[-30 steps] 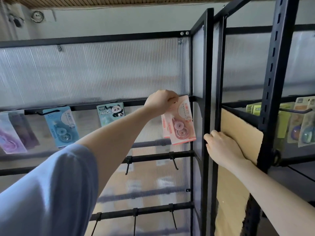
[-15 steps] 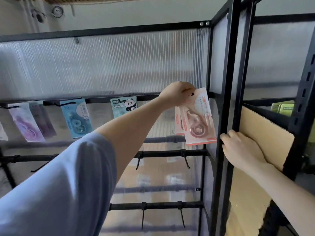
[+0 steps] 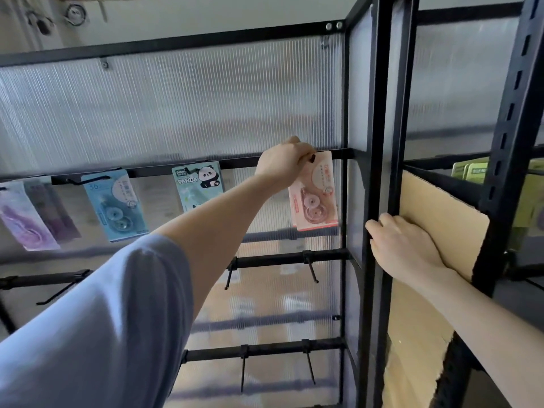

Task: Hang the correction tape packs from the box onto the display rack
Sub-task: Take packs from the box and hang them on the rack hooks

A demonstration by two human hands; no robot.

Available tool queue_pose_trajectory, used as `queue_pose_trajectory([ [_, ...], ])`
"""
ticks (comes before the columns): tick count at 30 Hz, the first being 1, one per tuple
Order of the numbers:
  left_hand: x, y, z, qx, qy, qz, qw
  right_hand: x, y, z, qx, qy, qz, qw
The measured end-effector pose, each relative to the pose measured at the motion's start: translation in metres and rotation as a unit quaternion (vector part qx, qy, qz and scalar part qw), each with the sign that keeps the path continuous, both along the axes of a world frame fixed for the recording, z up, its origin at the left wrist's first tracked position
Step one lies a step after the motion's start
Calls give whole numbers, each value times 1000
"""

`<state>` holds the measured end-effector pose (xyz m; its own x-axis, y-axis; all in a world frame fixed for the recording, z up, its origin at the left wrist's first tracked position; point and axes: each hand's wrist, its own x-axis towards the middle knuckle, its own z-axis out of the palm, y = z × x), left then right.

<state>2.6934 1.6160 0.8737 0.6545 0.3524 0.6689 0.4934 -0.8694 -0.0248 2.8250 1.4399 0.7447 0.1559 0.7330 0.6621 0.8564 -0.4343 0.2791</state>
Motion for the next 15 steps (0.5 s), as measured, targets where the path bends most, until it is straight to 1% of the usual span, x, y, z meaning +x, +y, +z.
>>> queue_pose_trajectory([
  [2, 1, 3, -4, 56, 6, 25, 998, 0, 1, 1, 8, 2, 9, 1000],
  [4, 1, 6, -7, 87, 10, 23, 996, 1, 2, 0, 11, 5, 17, 1000],
  [5, 1, 7, -8, 84, 16, 13, 996, 1, 2, 0, 11, 7, 20, 1000],
  [8, 1, 8, -10, 28, 35, -15, 999, 2, 3, -1, 15, 7, 29, 999],
  [10, 2, 7, -11, 6, 47, -9, 999, 1, 3, -1, 16, 7, 34, 999],
  [15, 7, 6, -9, -14, 53, 13, 998, 1, 3, -2, 24, 8, 33, 999],
])
